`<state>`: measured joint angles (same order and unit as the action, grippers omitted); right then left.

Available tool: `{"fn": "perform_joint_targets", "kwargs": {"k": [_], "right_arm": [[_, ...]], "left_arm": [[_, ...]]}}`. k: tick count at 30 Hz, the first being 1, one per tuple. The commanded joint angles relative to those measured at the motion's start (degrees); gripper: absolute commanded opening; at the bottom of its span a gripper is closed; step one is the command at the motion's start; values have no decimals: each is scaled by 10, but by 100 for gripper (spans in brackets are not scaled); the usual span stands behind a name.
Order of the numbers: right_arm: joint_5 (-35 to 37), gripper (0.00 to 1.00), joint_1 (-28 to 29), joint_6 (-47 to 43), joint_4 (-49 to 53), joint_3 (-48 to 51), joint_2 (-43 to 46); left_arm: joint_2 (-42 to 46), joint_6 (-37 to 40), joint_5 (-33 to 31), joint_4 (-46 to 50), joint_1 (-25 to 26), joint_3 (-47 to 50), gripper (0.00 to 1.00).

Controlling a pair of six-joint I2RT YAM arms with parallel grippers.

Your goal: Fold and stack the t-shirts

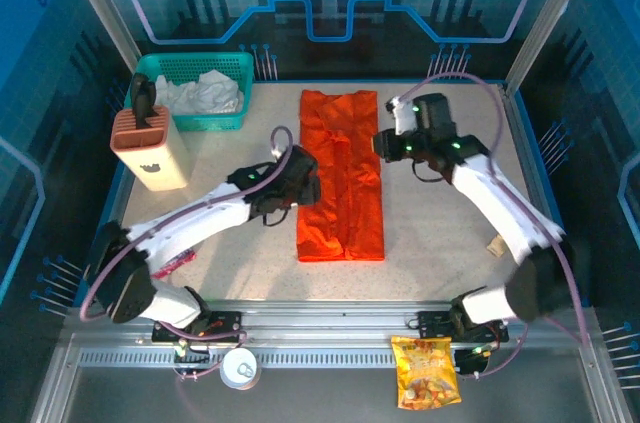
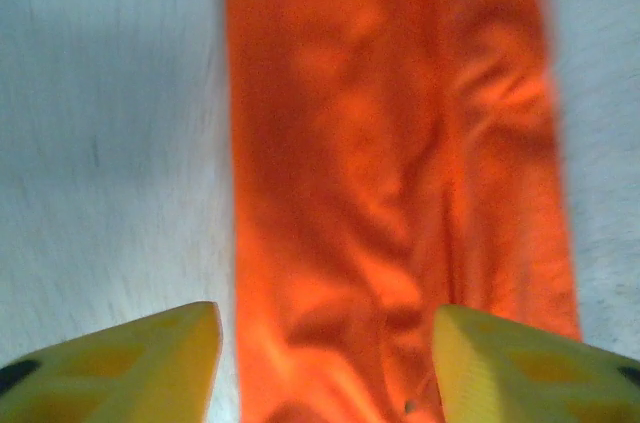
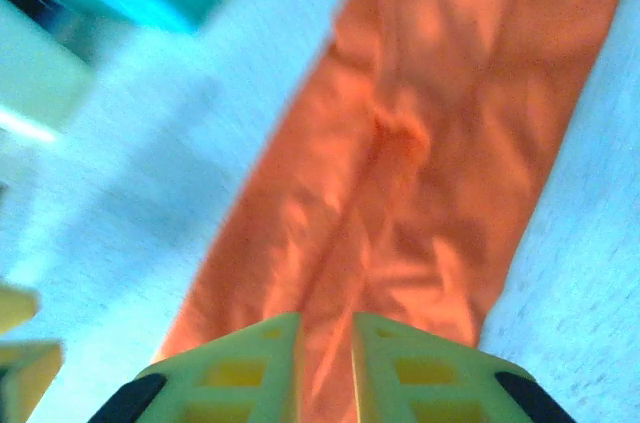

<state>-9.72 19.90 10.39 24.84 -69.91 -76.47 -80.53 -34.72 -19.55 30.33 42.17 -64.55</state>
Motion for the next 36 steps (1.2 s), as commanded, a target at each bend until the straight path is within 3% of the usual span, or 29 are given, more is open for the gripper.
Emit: {"fn": "perform_joint_targets", "kwargs": {"k": [1,3,7,8,11,14,17,21,27,31,36], "right_arm": [[53,29,25,-127,38,10,124],[40,35,33,-189,30,43,211],[15,67,50,-299,23,124,370],[6,69,51,-317,33,140,403],[-66,68,52,-431,135,151,454],[-88,64,54,-478,244,134,443],[-113,61,69,-533,328,147,421],[-55,61,140,-537,339,199,396],[61,62,272,-505,283,266,304],[76,61,296,-490,247,274,217],[83,60,302,-486,161,296,142]], "left_arm": [[77,232,-41,-128,3,-1,83],[128,322,-15,-206,2,21,99],[205,462,61,-274,2,55,99],[222,495,83,-273,2,65,99],[270,577,169,-203,3,85,99],[317,639,242,-106,4,114,99],[374,816,364,28,13,169,99],[392,810,367,86,40,198,99],[329,834,337,142,83,208,99],[277,847,315,113,99,221,99],[198,808,299,45,131,233,97]]}}
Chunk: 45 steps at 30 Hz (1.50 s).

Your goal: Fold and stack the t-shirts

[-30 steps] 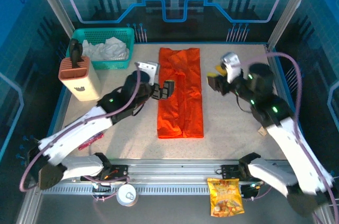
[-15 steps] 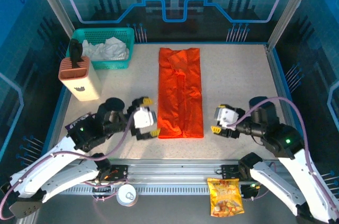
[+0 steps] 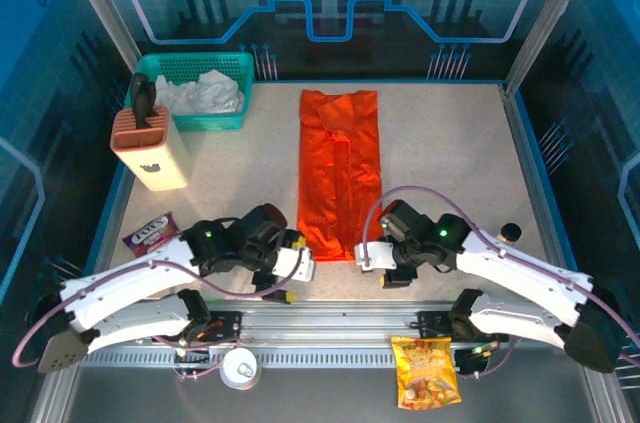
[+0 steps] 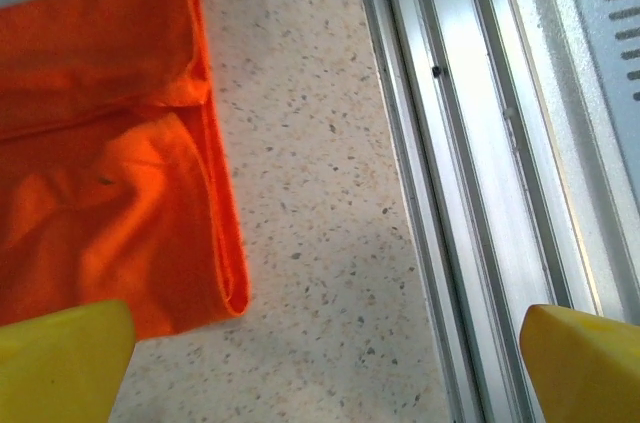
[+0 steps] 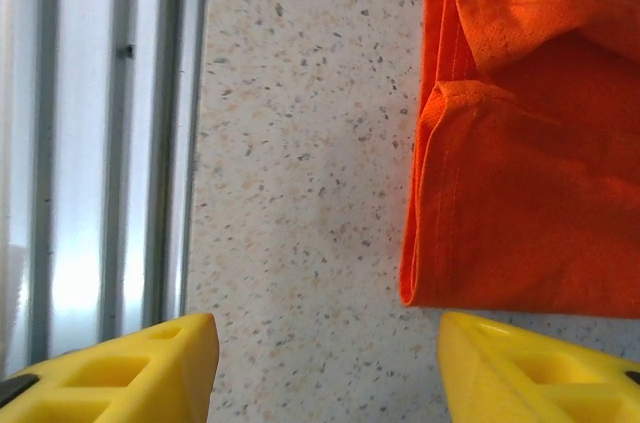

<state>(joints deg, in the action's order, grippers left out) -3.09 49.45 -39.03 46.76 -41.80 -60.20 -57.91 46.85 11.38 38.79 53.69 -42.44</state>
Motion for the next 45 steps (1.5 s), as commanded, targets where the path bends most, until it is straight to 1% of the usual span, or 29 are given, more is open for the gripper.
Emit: {"fn": "perform_joint_targets", "kwargs": {"k": [1,4,7,9,12,16,19,31,38,41,45], "right_arm": [[18,61,5,8,-73,19,-32],[19,62,-4,3,-97,24,-68],[22,62,-18,-3,-97,19,-96],[26,62,-27,-4,-93,12,-108],[31,64,-31,-6,-98,10,-114],[31,65,-33,-7,-107,11,-127],[37,65,-35,-7,-106,6,-144],[49,64,-46,-18,-110,-16,-198],[48,62,-53,-21,-109,-18,-221],[45,60,-57,-22,-116,-21,-236],[41,56,-60,-23,-125,-33,-263]], "left_arm": [[-43,-12,-18,-54,23,16,95],[-85,-16,-44,-95,34,31,91],[-102,-5,-66,-147,33,55,86],[-106,-7,-68,-181,18,65,82],[-110,-14,-55,-197,-10,66,80],[-131,-1,-63,-189,-28,55,78],[-154,11,-63,-180,-32,48,78],[-212,47,-71,-196,-72,27,80],[-253,58,-69,-195,-82,15,81],[-267,59,-73,-201,-85,11,77],[-294,61,-81,-201,-90,0,68]]}}
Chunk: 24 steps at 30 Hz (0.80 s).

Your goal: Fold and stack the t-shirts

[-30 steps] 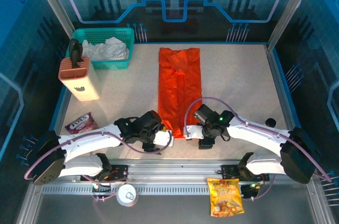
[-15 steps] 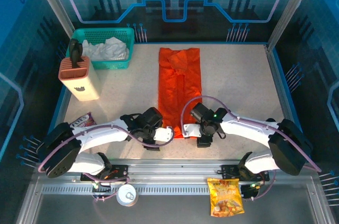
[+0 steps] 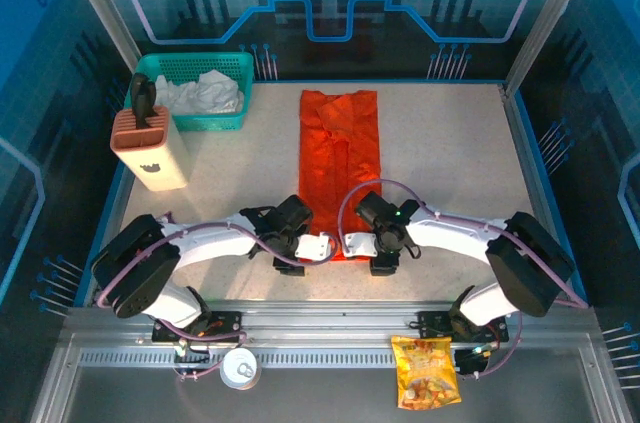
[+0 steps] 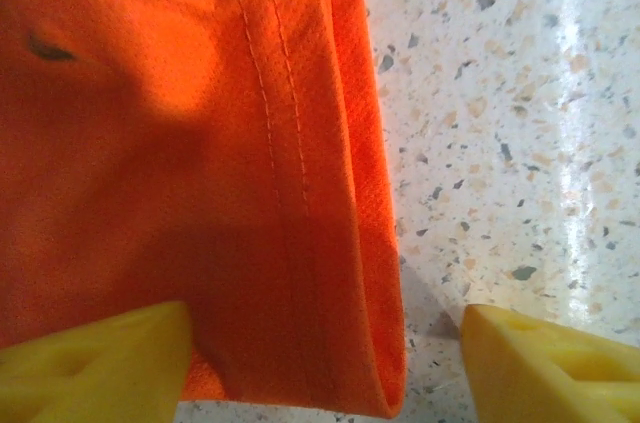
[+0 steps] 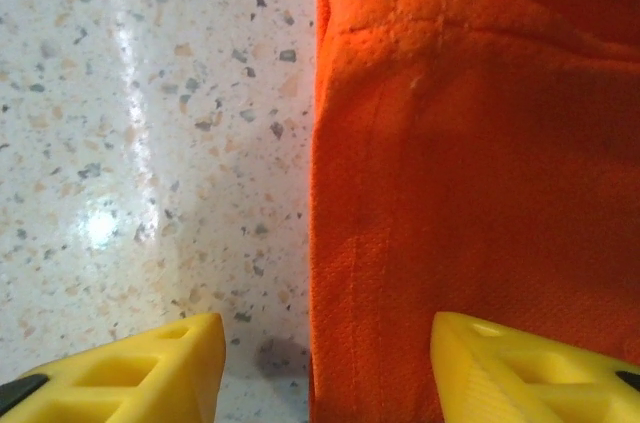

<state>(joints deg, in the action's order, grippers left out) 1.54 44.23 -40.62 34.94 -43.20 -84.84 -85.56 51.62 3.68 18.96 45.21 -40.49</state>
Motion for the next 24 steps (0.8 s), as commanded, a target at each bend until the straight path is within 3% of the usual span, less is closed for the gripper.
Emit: {"fn": "perform_joint_targets", "kwargs": {"k": [1,6,12,18,21,24], "right_arm": [[-6,55,-9,-9,-8,-24,-24],[-6,48,-15,-13,-7,-45,-61],[-2,30,-18,-11,-15,-51,-74],[-8,9,-17,-1,-7,-38,-39],[-9,0,-14,5,5,-28,-5],[-7,0,-1,9,21,-18,33]], "left_arm": [[-25,14,-8,-3,-7,-23,65],[-58,12,-14,-8,-9,-36,51],[-66,4,-15,-1,-9,-41,33],[-33,-5,-14,15,-9,-43,0],[-4,-12,-8,19,-7,-37,0],[29,-20,-1,24,-2,-29,0]]}}
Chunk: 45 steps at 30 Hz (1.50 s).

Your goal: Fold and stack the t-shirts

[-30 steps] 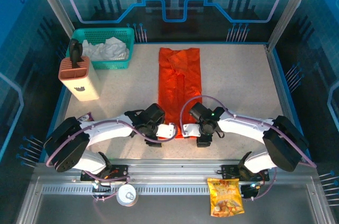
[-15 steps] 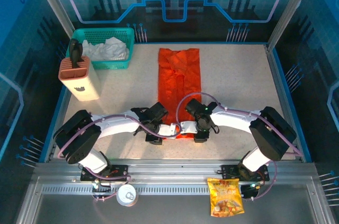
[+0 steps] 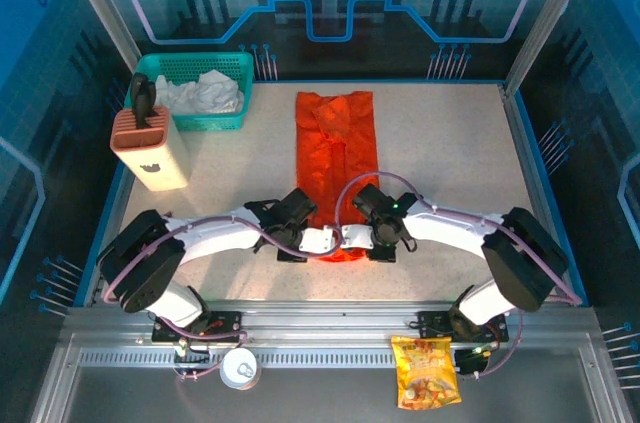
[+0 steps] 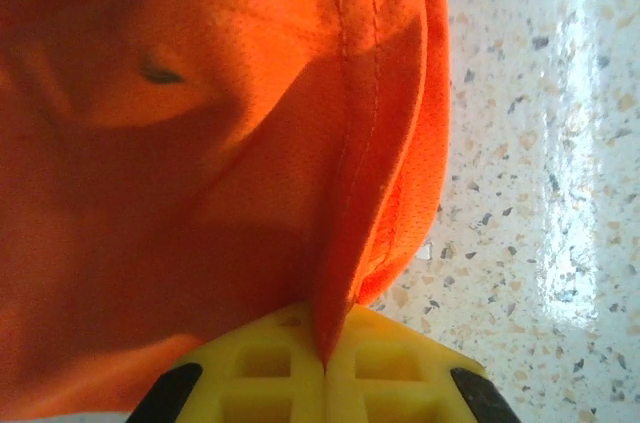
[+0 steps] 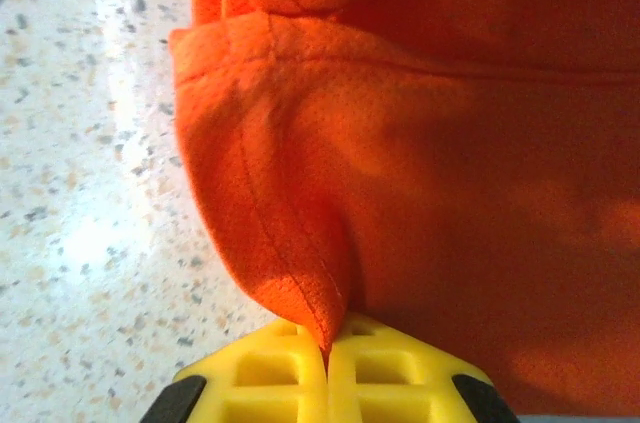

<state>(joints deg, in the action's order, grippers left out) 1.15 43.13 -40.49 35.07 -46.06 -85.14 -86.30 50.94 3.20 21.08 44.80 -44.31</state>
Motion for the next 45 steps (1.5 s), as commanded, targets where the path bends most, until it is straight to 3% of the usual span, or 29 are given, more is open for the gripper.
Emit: {"fn": "perform_joint_targets", "kwargs": {"k": [1,14,20,27,33,45], "right_arm": [[-2,0,15,10,28,12,50],[0,0,109,68,166,19,218],[29,0,116,81,183,9,259],[70,0,45,75,113,-37,220],[39,0,-36,31,55,-93,169],[2,0,-135,-42,4,-193,1]], "left_arm": [[47,-15,3,8,6,12,0],[191,-87,-32,110,98,19,0],[221,-106,-68,133,100,-14,0],[166,-78,-60,115,33,-77,0],[92,-44,-45,99,-23,-133,0],[-34,-7,-21,83,-112,-210,0]]}}
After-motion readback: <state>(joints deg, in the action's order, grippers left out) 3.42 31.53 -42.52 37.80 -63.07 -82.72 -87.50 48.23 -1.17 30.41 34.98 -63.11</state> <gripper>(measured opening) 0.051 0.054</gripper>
